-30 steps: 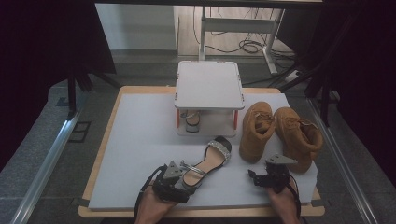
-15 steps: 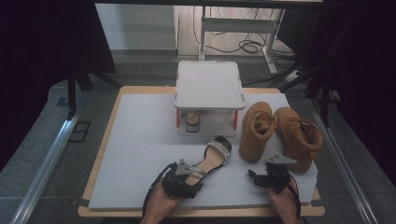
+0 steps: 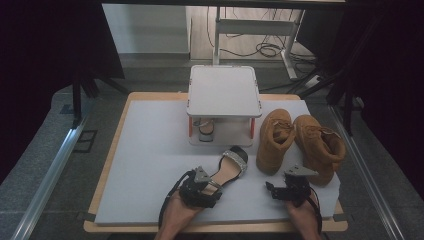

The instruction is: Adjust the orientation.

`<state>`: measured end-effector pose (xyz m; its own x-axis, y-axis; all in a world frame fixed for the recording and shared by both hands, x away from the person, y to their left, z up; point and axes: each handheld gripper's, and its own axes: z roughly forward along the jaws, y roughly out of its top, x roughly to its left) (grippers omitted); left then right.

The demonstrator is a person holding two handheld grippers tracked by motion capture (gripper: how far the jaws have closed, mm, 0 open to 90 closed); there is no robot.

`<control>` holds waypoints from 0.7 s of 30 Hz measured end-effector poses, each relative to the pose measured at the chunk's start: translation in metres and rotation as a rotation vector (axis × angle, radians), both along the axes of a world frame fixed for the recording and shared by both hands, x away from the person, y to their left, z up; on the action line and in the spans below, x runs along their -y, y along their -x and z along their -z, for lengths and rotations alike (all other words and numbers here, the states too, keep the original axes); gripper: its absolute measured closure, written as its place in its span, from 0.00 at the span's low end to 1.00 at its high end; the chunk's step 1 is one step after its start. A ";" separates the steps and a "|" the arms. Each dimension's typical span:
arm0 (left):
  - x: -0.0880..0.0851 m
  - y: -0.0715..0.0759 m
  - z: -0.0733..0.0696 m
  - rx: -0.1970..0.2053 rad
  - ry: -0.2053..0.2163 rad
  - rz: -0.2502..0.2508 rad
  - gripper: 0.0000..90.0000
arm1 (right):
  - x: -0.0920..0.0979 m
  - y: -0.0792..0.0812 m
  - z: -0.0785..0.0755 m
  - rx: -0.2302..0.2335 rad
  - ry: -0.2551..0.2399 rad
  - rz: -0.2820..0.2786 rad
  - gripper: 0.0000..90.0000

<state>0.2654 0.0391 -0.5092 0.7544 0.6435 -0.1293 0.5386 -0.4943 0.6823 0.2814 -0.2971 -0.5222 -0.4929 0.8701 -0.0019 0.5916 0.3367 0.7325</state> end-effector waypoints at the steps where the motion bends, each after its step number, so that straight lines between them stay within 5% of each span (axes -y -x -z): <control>1: 0.000 0.000 0.000 -0.002 0.001 -0.007 0.34 | 0.000 0.000 0.000 0.000 0.000 0.000 0.16; 14: 0.002 0.001 -0.004 0.002 -0.027 -0.010 0.42 | 0.000 0.000 0.000 0.000 0.000 0.000 0.16; 21: -0.002 0.002 -0.006 0.032 0.011 -0.007 0.43 | 0.000 0.000 0.000 0.001 0.000 -0.001 0.16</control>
<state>0.2629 0.0406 -0.5030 0.7541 0.6471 -0.1124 0.5195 -0.4830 0.7049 0.2815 -0.2972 -0.5222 -0.4933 0.8698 -0.0027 0.5907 0.3372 0.7331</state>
